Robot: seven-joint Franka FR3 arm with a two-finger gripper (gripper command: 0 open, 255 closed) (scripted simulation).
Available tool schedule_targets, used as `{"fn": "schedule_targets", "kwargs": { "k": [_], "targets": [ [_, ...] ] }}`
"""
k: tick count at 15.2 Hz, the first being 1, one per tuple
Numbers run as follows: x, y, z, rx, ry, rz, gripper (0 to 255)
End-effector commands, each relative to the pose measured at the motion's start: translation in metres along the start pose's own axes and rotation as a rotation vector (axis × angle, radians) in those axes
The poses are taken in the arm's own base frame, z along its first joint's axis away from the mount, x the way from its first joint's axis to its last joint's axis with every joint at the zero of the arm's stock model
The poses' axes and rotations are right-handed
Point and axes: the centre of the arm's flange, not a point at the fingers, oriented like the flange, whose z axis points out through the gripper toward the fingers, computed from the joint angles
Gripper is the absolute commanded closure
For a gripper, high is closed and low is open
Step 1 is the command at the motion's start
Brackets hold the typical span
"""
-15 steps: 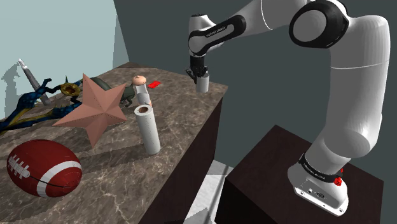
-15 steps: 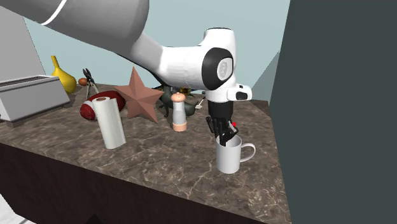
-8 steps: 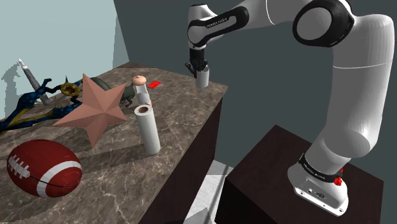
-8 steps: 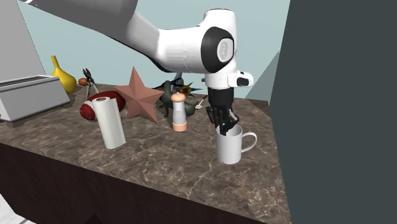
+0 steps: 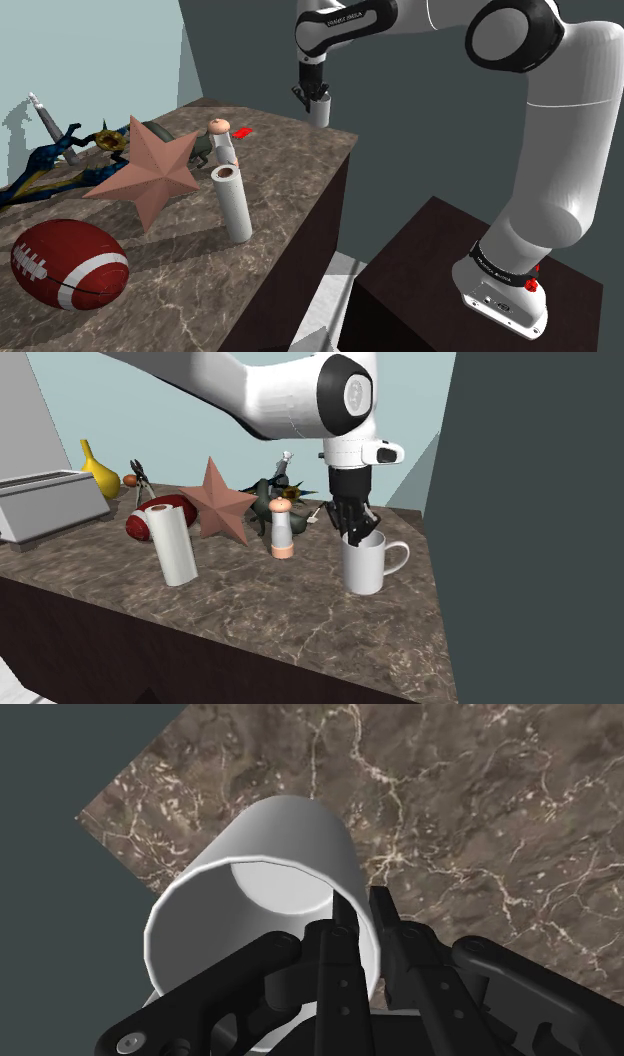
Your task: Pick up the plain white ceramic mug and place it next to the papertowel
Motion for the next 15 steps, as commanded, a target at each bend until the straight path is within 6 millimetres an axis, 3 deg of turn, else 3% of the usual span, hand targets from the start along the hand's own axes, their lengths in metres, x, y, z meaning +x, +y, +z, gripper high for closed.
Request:
{"fn": "schedule_targets", "kwargs": {
  "k": [1,15],
  "targets": [
    [0.001,-0.002,-0.012,0.0,0.0,0.0,255],
    [0.006,0.0,-0.085,0.0,0.0,0.0,255]
  ]
}}
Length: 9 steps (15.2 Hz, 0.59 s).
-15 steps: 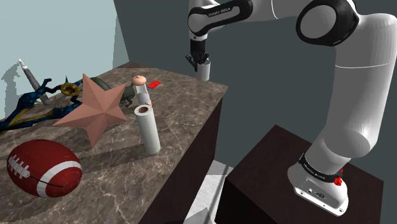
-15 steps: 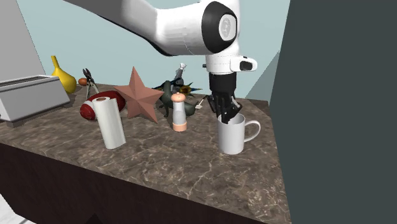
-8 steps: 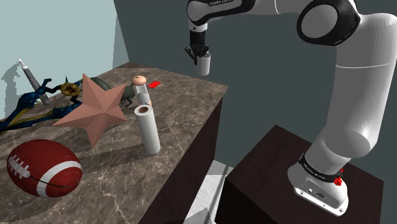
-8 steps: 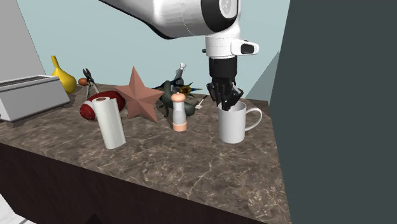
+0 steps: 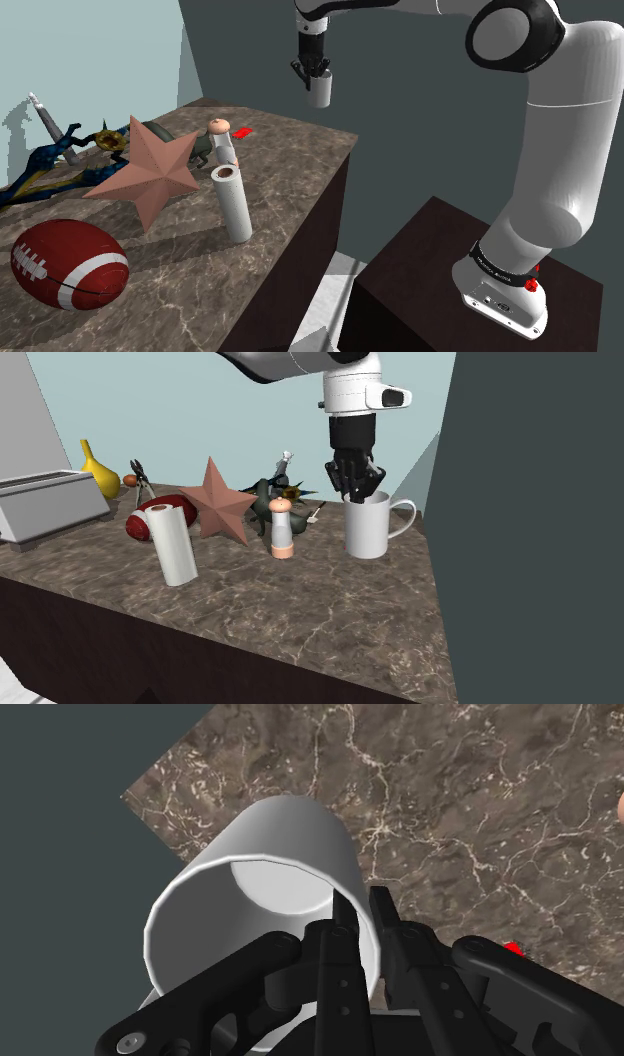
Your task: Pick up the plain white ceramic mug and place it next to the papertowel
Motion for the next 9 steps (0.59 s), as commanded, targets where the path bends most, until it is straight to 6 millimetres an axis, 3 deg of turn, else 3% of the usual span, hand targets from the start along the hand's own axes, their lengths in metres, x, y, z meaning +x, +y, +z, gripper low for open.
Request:
{"fn": "schedule_targets", "kwargs": {
  "k": [1,9],
  "targets": [
    [0.001,-0.001,-0.011,0.0,0.0,0.0,255],
    [0.004,0.001,-0.053,0.0,0.0,0.0,255]
  ]
}}
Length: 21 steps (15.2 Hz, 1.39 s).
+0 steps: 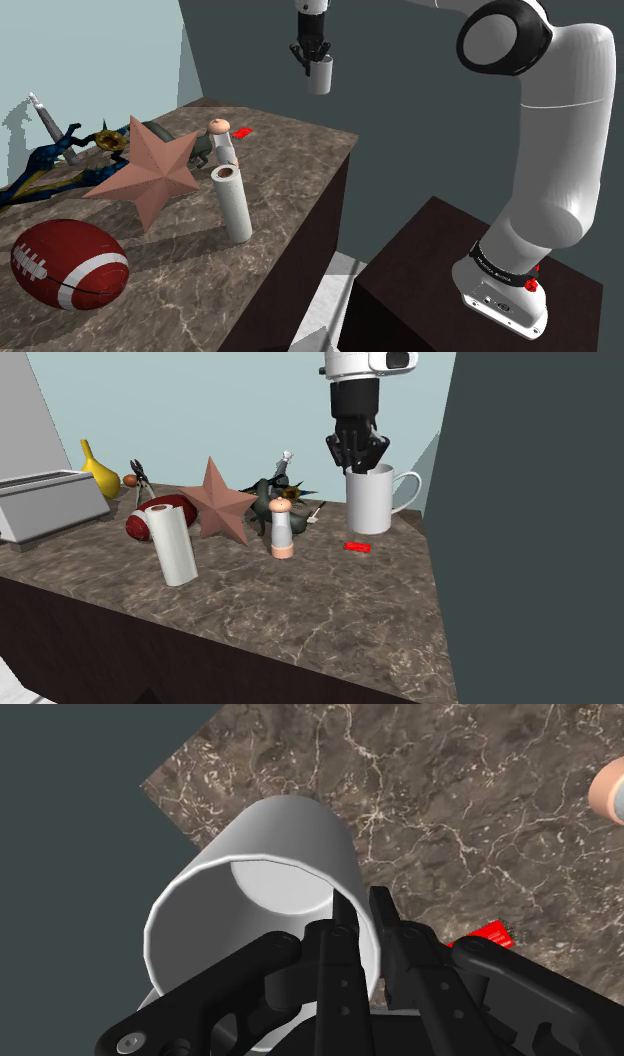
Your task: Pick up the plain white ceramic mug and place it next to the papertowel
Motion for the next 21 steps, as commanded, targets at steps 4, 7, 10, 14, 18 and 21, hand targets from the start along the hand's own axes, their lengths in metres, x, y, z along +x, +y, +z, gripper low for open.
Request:
{"fn": "schedule_targets", "kwargs": {
  "k": [4,7,10,14,18,21],
  "targets": [
    [0.001,0.001,-0.027,0.0,0.0,0.0,255],
    [0.002,0.001,-0.043,0.0,0.0,0.0,255],
    [-0.005,-0.009,-0.053,0.0,0.0,0.0,255],
    [-0.038,-0.05,-0.057,0.0,0.0,0.0,255],
    [-0.07,-0.092,-0.061,0.0,0.0,0.0,255],
    [-0.094,-0.123,-0.063,0.0,0.0,0.0,255]
  ]
}}
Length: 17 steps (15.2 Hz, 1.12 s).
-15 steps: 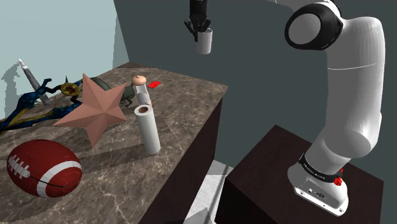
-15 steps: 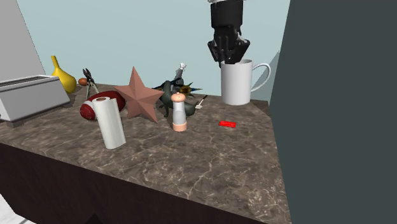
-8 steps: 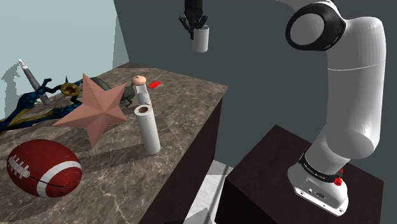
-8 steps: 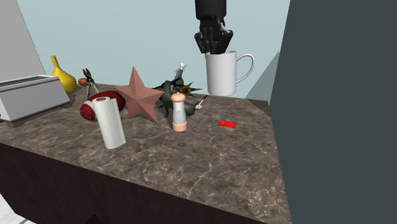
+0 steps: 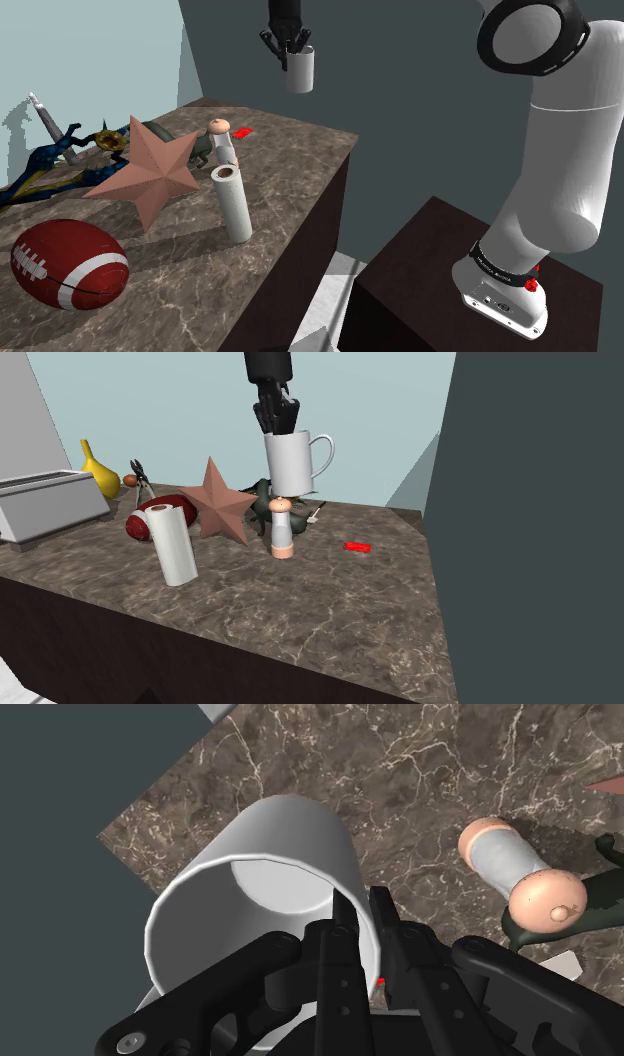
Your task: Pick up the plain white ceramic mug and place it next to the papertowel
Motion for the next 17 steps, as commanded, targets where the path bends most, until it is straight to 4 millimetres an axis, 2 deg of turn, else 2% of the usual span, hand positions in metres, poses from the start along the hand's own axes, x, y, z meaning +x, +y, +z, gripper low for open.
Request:
{"fn": "schedule_targets", "kwargs": {
  "k": [1,16,17],
  "targets": [
    [-0.016,-0.022,-0.001,0.0,0.0,0.001,255],
    [-0.138,-0.18,-0.015,0.0,0.0,0.001,255],
    [-0.139,-0.18,-0.01,0.0,0.0,0.001,255]
  ]
}}
